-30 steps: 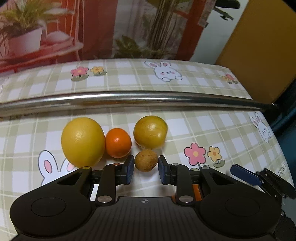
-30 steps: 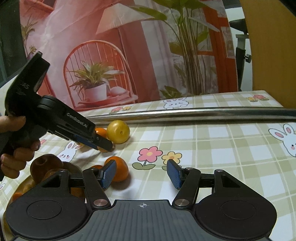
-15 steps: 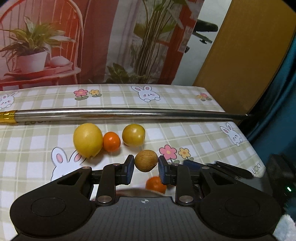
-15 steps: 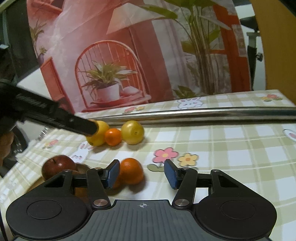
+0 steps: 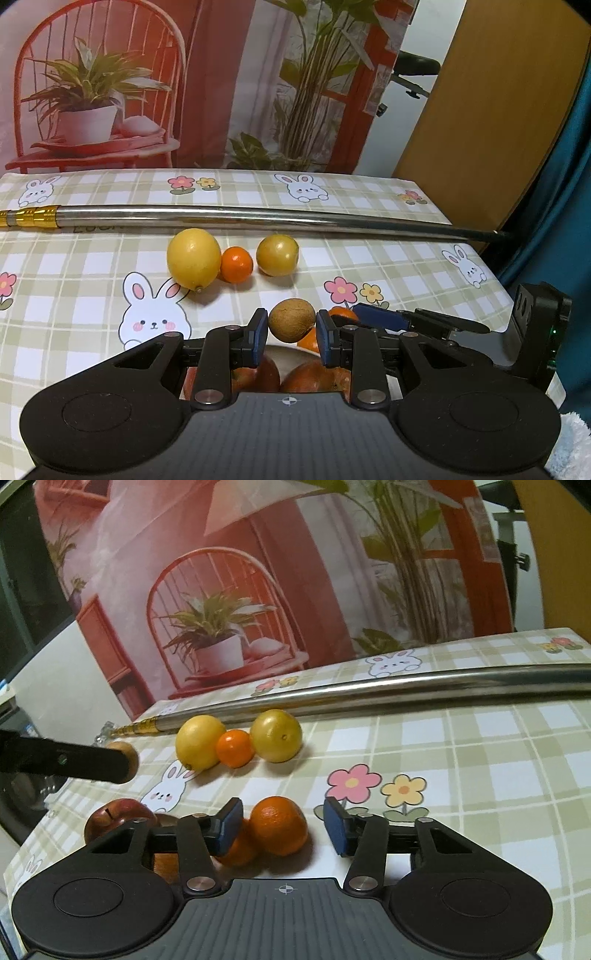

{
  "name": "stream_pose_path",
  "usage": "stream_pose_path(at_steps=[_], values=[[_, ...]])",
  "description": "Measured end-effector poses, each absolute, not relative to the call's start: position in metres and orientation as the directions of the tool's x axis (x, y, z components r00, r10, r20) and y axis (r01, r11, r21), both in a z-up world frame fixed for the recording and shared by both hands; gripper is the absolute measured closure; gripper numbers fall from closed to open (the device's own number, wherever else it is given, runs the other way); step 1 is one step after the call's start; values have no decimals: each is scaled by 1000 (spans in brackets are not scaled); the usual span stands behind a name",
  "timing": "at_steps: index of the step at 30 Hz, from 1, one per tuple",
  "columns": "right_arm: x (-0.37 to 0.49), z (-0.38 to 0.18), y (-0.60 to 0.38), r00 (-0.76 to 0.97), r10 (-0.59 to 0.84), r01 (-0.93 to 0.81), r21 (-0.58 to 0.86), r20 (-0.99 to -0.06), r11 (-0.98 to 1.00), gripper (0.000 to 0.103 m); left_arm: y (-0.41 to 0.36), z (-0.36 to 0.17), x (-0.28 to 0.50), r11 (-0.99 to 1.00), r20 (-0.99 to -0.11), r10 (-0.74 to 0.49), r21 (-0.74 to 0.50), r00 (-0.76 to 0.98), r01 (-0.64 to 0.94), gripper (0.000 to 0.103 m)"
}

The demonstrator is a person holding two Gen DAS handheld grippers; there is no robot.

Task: Organize fruits
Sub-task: 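Grasp an orange tangerine with the right tool while the left tool carries the brown fruit, then open the left tool over the plate while the right tool holds the tangerine above it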

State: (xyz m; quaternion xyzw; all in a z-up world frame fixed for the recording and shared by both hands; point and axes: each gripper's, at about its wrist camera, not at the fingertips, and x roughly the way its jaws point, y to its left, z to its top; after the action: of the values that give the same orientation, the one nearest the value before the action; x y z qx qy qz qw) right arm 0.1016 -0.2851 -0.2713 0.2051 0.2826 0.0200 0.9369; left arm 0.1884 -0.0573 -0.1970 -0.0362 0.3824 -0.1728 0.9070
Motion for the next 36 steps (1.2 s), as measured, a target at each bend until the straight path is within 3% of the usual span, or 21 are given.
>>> stream_pose_path(at_steps=[10,27,36], values=[[103,-271,-279,838,149,62,364,-525,929,72,-42,-198,179,951,-700,-309,-217,643,221,73],[91,-267,-279,873,159,29,375,-461,926,72,-29,-222,142,970,-779,-243,-194,578,146,73],[88,-265,-279,882,154,28,374,-446,927,72,-30,-233,141,981,-778,-195,-150,597,125,73]])
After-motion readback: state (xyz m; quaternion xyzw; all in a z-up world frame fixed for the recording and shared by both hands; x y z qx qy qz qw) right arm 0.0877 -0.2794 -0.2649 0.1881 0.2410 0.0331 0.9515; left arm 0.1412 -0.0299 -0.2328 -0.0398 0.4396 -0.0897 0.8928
